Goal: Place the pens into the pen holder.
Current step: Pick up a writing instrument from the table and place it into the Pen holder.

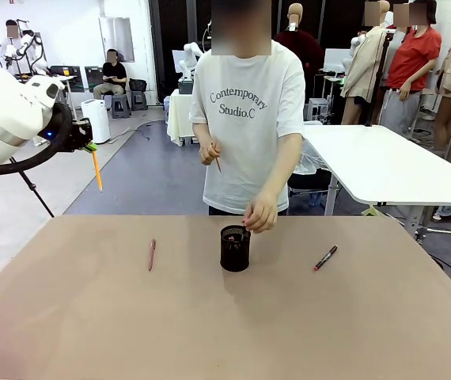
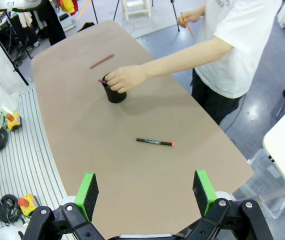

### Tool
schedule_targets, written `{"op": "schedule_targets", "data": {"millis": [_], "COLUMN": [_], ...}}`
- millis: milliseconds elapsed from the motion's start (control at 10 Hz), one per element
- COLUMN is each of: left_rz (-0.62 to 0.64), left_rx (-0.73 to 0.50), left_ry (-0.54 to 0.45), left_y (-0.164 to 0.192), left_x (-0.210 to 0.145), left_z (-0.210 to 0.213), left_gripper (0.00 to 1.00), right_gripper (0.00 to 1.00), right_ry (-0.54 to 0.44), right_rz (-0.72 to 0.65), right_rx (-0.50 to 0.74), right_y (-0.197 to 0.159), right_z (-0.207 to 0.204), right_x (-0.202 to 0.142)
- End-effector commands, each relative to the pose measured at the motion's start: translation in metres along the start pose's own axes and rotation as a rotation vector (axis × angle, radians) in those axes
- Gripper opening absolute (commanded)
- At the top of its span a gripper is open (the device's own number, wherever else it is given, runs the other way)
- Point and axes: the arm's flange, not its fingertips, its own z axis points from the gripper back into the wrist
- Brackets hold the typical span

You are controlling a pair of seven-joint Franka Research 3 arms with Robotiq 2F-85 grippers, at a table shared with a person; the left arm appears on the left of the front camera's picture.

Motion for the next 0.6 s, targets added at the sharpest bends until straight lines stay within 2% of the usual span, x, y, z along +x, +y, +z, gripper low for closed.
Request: {"op": "schedule_targets", "data": {"millis": [0,500], "left_rz": [0.006,0.006], "left_rx": [0.004,0.004], "left_ry": [0.006,0.006], "left_y": [-0.0030,-0.0030], "left_x": [0.0038,0.0038], "left_z": [0.0017,0.0017], "left_gripper": [0.00,0.00], "right_gripper": [1.00,1.00], "right_ry": [-0.007,-0.007], "right_rz": [0.010,0.010], "right_rx": [0.000,0.000], "right_y": [0.0031,0.0031], "right_z": [-0.0010,-0.0010], "right_x": [0.0005,0.0005]}}
